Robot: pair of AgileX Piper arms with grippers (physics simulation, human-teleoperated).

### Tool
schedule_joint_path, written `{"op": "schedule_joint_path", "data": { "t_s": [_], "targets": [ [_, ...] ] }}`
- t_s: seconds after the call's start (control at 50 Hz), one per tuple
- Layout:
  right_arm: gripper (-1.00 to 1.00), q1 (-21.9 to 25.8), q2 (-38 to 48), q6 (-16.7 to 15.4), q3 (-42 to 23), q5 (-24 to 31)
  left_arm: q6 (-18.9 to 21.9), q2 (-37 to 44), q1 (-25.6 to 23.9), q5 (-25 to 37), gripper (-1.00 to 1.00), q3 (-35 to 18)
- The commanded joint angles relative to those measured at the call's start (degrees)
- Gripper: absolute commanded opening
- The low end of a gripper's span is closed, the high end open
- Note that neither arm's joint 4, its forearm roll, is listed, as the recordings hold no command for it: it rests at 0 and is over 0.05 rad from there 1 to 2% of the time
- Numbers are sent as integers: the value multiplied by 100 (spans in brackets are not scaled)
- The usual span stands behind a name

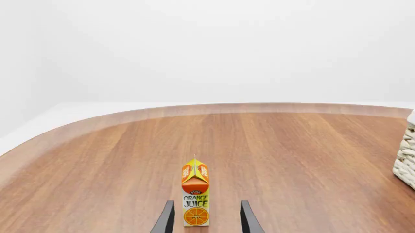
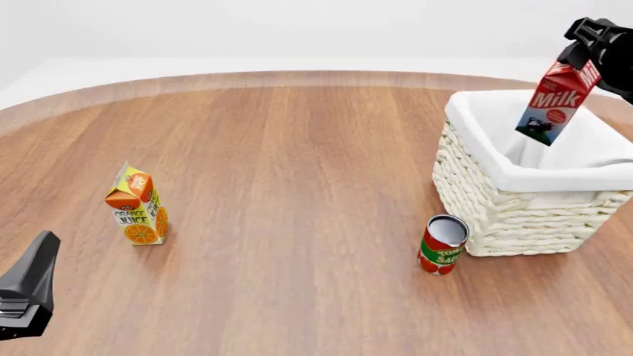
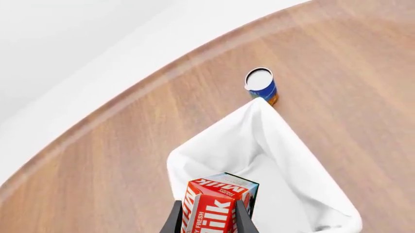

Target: Pick the milk and place it in the basket.

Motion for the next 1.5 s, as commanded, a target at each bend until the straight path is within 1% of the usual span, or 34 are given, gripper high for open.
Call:
{"op": "schedule_joint_path", "data": {
  "t_s": [0.02,0.18,0.74,1.08,1.5],
  "targets": [
    [-100,-22,148,8,-126,-184,0,0,0,0,100,0],
    [-100,-63,253,-22,-152,-247,0,0,0,0,100,0],
    [-100,-131,509,-77,198,-671,0,0,0,0,100,0],
    [-100,-114,728,-66,153,-799,0,0,0,0,100,0],
    [-100,-165,960,-82,266,-1025,0,0,0,0,100,0]
  ]
}}
